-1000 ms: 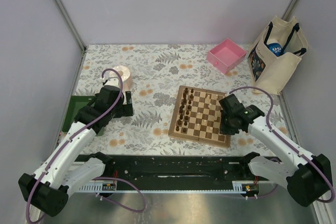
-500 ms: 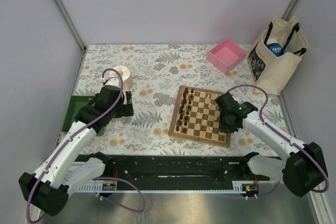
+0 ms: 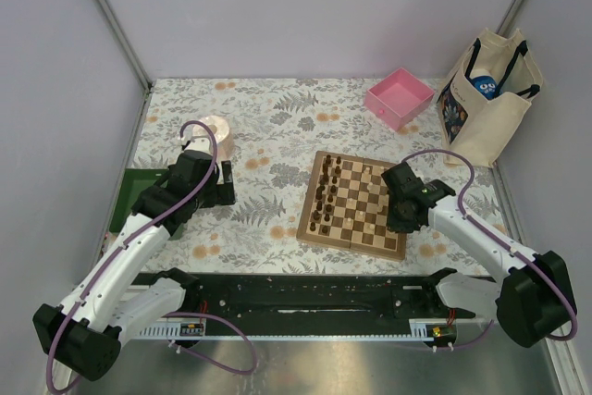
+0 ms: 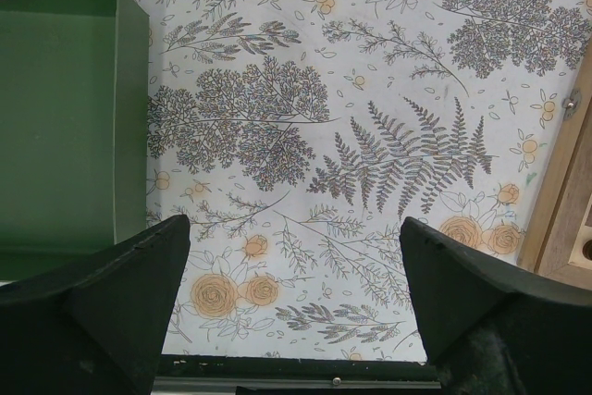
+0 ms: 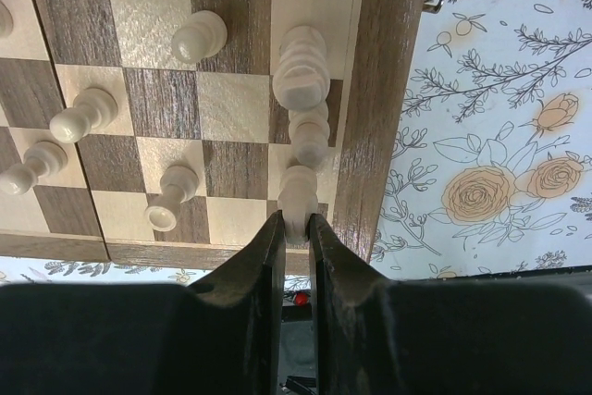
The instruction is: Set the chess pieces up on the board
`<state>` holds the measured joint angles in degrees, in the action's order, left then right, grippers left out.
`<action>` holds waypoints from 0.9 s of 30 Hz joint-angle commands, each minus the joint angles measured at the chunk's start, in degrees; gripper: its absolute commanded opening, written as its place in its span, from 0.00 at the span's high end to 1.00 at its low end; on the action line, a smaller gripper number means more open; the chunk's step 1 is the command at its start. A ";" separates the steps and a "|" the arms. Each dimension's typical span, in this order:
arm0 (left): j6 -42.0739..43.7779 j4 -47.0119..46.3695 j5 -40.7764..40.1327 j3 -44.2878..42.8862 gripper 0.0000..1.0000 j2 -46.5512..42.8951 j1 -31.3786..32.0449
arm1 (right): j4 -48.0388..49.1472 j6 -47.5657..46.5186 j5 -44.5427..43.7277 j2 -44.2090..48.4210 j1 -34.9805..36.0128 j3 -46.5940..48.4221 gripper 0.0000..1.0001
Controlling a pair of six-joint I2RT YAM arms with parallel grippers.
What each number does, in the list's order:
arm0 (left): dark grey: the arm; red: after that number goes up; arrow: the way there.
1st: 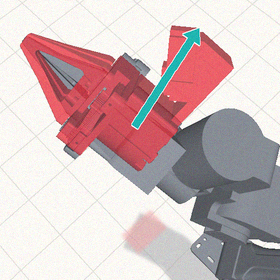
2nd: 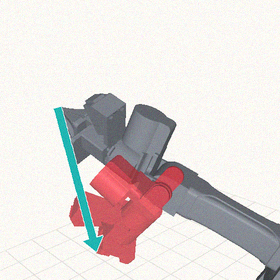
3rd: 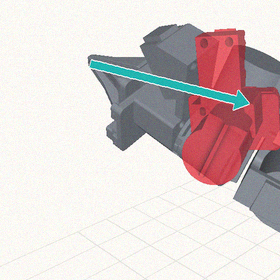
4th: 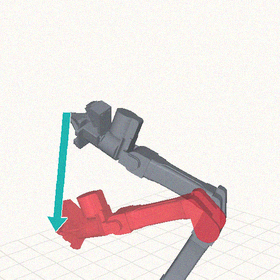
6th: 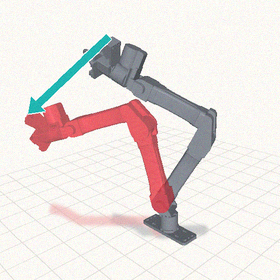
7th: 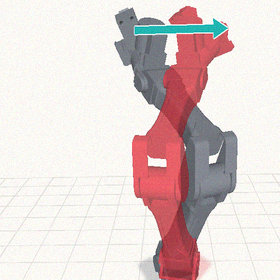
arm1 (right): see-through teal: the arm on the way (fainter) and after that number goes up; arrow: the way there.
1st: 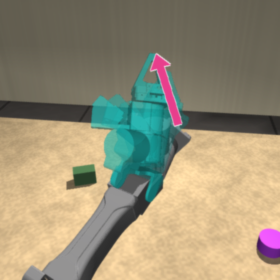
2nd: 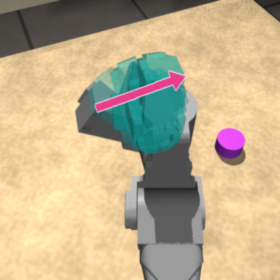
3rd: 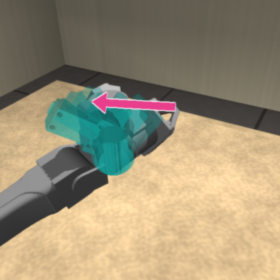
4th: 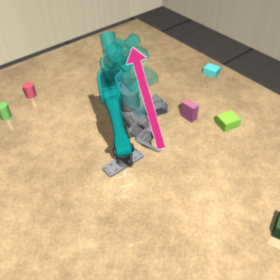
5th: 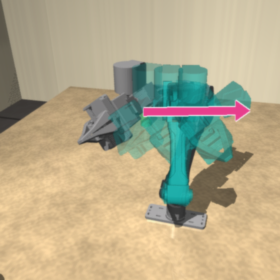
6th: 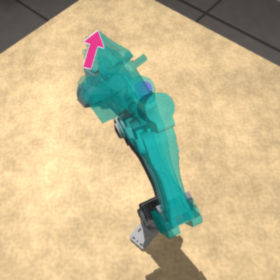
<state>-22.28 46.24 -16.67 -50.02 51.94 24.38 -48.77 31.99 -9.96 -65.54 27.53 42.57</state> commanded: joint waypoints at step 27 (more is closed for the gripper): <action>0.31 -2.12 0.50 -0.43 0.01 -0.53 -0.21 | -1.50 -0.08 0.73 3.65 -0.90 2.52 0.64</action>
<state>-22.28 46.24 -16.67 -50.02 51.94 24.38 -48.99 31.99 -9.37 -65.17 26.98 42.22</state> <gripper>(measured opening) 0.988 0.346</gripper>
